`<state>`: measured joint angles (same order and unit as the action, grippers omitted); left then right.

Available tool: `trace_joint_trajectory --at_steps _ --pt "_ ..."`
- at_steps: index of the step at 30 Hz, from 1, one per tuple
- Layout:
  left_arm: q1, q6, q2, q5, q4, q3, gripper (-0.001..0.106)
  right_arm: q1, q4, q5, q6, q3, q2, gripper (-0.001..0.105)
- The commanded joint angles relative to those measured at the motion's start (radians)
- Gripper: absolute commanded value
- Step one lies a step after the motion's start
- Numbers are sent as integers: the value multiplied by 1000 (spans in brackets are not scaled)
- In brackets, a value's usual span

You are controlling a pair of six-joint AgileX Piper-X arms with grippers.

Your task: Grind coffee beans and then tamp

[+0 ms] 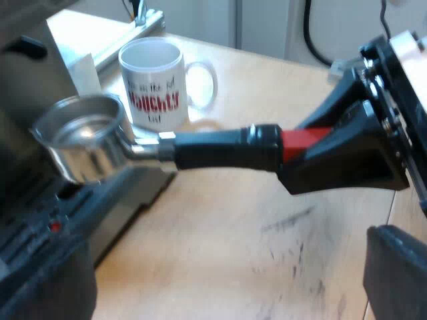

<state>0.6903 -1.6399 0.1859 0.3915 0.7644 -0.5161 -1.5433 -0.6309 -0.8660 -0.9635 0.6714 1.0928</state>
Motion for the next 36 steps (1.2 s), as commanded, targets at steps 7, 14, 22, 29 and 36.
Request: trace_joint_trajectory --at_steps 7,14,22,29,36 --pt "5 -11 -17 5 37 -7 83 -52 28 -59 -23 -33 -28 0" --pt "5 -8 -17 1 38 -7 83 -68 102 -59 -53 -91 -28 0" --pt "5 -8 -17 1 38 -7 83 -68 322 -59 -194 -204 -30 0" --pt "5 -8 -17 1 38 -7 83 -65 355 8 -228 -268 -29 0" --pt "5 -8 -17 1 38 -7 83 -65 459 85 -303 -331 -30 0"
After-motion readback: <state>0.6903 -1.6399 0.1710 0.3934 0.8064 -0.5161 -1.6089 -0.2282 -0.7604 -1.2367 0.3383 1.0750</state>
